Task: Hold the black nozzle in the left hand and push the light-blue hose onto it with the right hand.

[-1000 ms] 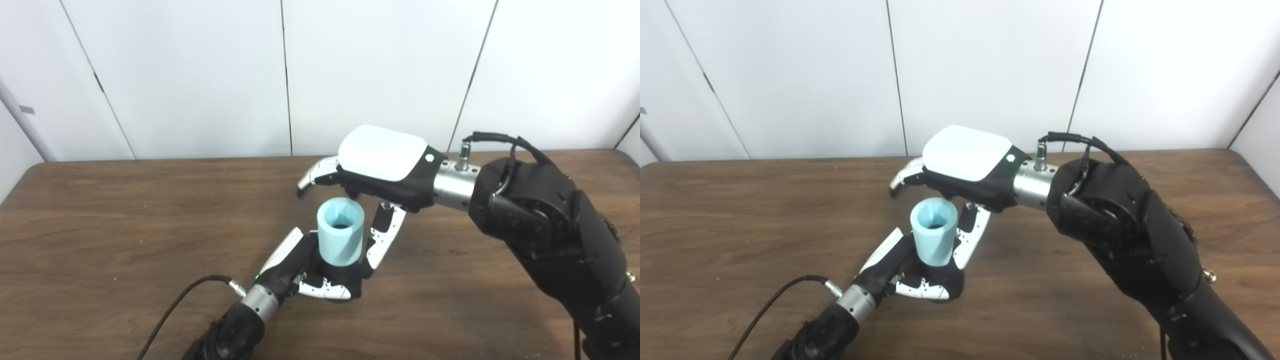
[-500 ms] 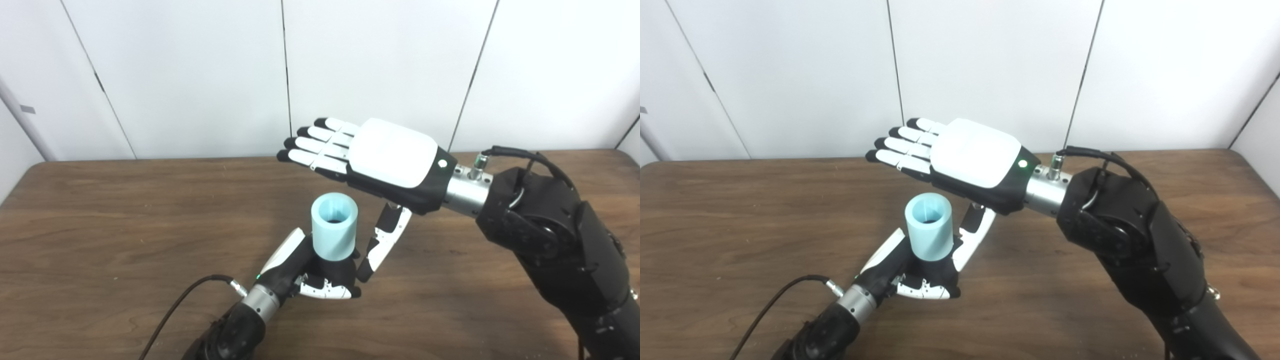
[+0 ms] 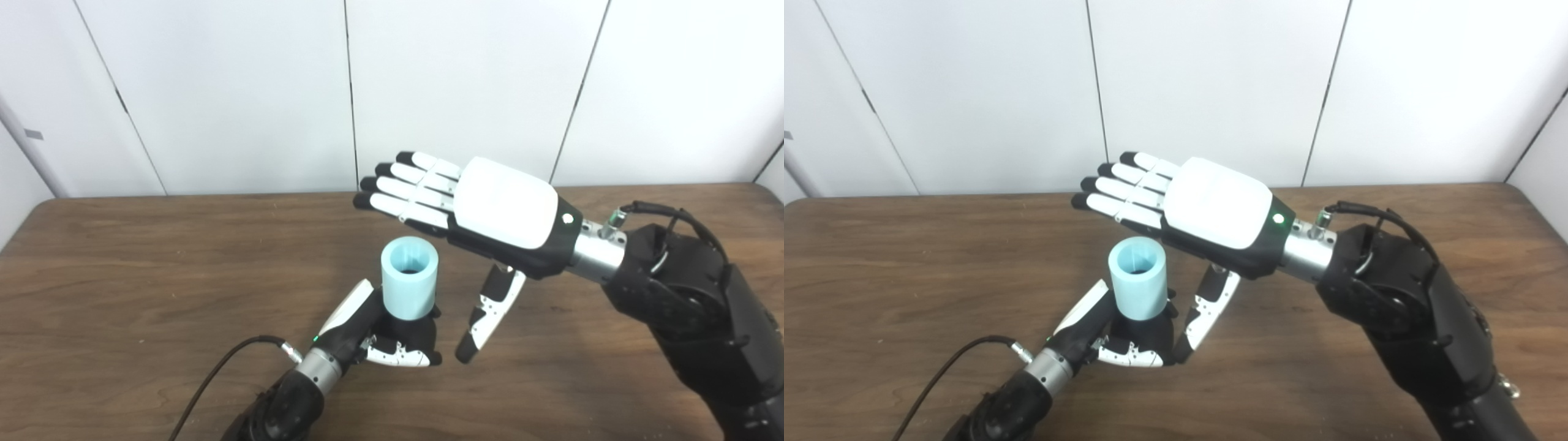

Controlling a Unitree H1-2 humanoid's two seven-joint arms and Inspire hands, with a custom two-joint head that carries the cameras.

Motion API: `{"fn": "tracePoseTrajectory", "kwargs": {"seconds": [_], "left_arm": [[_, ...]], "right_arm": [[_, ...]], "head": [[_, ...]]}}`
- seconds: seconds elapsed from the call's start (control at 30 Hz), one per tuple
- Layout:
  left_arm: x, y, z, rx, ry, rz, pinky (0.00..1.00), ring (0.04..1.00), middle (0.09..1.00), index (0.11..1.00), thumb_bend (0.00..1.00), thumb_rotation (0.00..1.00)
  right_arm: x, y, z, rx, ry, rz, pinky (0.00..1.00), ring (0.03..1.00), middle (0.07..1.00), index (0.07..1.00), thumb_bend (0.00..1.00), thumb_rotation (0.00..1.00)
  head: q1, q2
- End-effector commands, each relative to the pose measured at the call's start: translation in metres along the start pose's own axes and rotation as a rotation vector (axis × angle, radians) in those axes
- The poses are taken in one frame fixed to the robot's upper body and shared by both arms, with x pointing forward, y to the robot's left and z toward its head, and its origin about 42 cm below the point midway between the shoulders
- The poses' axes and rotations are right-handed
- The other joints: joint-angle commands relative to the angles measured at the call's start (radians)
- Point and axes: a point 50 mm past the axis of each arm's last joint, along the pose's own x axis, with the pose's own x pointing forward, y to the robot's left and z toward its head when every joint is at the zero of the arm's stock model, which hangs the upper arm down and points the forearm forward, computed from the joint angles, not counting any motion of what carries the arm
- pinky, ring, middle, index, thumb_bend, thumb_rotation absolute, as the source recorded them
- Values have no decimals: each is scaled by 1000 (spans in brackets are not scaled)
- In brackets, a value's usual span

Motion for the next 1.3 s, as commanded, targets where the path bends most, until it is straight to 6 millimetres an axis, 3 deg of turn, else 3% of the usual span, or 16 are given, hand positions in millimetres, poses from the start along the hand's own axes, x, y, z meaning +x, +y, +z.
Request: {"fn": "tracePoseTrajectory", "kwargs": {"seconds": [0.0,0.4,0.67,1.27], "left_arm": [[-2,-4,-4,-10,30,-36,978,903,787,485,522,72],[-1,-4,-2,-13,28,-32,970,902,786,484,523,75],[-1,-4,-2,-26,31,-33,968,900,786,484,523,74],[-1,-5,0,-41,37,-35,973,897,783,484,521,66]], "right_arm": [[-3,-10,-4,-19,-32,-27,1000,1000,1000,1000,1000,660],[-14,7,-9,68,-78,72,1000,1000,1000,1000,1000,676],[-15,22,-11,59,-58,97,1000,1000,1000,1000,870,836],[-11,38,-9,24,-53,95,1000,1000,1000,1000,833,799]], "head": [[1,1],[7,5],[7,5],[15,13]]}}
